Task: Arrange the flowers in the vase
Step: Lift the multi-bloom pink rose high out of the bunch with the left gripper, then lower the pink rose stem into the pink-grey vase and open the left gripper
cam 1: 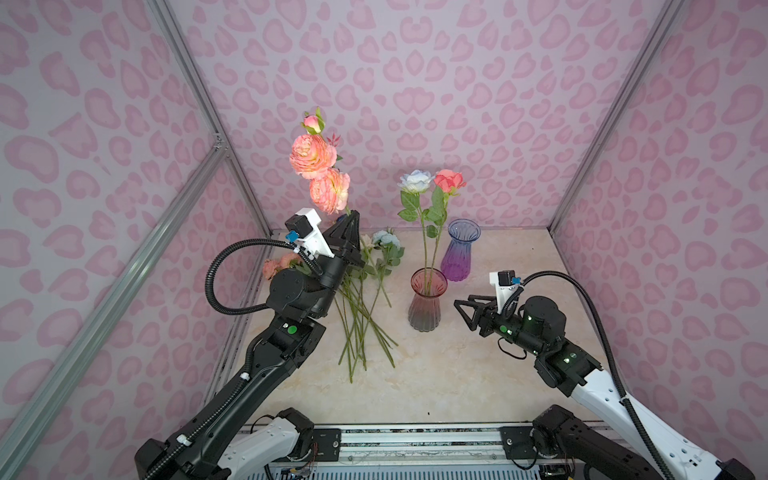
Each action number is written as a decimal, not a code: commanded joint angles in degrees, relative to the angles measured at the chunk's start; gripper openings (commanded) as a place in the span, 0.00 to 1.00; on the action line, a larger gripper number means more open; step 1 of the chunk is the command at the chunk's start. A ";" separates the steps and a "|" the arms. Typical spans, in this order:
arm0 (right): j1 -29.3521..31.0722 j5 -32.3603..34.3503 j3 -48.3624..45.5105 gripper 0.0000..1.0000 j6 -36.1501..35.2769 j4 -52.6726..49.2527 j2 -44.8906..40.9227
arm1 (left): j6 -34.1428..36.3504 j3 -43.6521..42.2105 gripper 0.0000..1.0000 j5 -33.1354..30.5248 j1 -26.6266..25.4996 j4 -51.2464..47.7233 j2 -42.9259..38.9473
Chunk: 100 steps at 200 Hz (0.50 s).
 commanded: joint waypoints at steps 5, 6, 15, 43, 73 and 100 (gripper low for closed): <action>0.03 2.41 0.00 0.66 -1.18 -1.35 -1.01 | -1.59 2.36 0.03 -1.69 -1.39 14.90 3.67; 0.00 2.47 0.00 0.66 -1.16 -1.37 -1.09 | -1.58 2.44 0.03 -1.70 -1.47 15.30 3.89; 0.00 2.82 -0.09 0.66 -1.23 -1.73 -1.49 | -1.54 3.56 0.03 -2.04 -2.19 17.28 5.63; -0.29 3.78 -0.08 0.66 -1.53 -2.82 -2.35 | -1.02 7.84 0.03 -3.06 -3.81 18.69 11.19; -0.42 5.41 -0.42 0.66 -1.42 -3.80 -4.44 | -2.01 7.35 0.03 -3.80 -4.79 19.33 16.06; -0.84 6.21 -1.14 0.66 -1.32 -4.45 -6.36 | -3.09 4.91 0.03 -4.40 -5.43 19.82 18.10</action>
